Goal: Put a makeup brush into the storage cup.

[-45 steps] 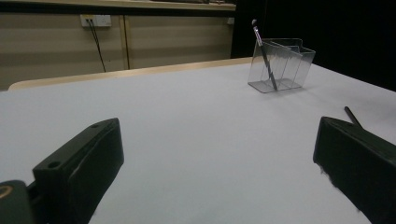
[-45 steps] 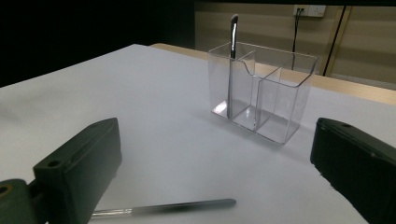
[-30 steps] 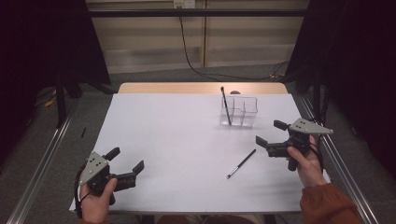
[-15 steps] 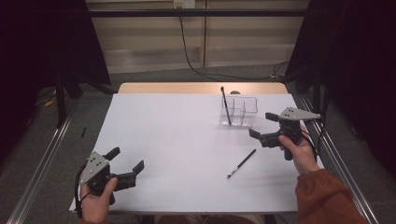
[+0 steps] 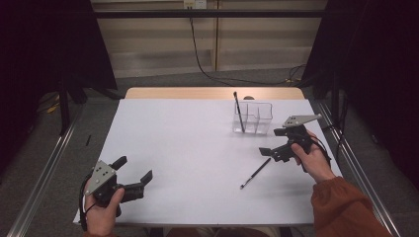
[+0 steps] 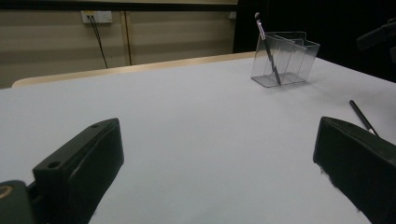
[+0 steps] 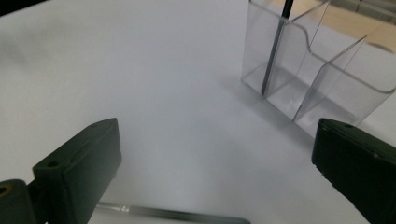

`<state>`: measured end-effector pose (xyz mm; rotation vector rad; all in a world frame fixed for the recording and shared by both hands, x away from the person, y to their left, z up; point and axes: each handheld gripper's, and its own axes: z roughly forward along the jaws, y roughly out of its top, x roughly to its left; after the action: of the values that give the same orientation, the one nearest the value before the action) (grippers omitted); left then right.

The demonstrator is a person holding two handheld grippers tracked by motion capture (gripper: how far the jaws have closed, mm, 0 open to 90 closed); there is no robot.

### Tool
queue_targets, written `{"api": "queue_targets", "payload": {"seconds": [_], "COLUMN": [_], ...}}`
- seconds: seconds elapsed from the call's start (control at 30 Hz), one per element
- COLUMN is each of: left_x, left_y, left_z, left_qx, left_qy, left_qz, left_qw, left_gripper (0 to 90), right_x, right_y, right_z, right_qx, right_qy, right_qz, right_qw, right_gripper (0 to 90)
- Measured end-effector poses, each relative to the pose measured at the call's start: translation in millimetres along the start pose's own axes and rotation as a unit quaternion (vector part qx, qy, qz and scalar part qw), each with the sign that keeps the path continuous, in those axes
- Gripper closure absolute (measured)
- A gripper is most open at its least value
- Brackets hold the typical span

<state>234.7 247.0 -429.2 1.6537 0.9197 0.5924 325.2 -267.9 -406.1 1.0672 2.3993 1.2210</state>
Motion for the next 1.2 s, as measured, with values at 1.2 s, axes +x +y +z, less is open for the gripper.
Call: {"api": "queue_targets", "payload": {"seconds": [1.2], "left_x": [0.1], "left_y": [-0.5], "left_z": [0.1], "left_qx": [0.003], "left_qy": [0.003], "left_qz": [0.004], "left_qw": [1.0000], "left_gripper": [1.8], "right_x": [30.0], "right_y": [17.1], "right_z": [44.0], "right_qx": [0.251], "right_qy": [0.107], "right_qz": [-0.171], "right_qw": [0.9466], "right_gripper": [3.5]}}
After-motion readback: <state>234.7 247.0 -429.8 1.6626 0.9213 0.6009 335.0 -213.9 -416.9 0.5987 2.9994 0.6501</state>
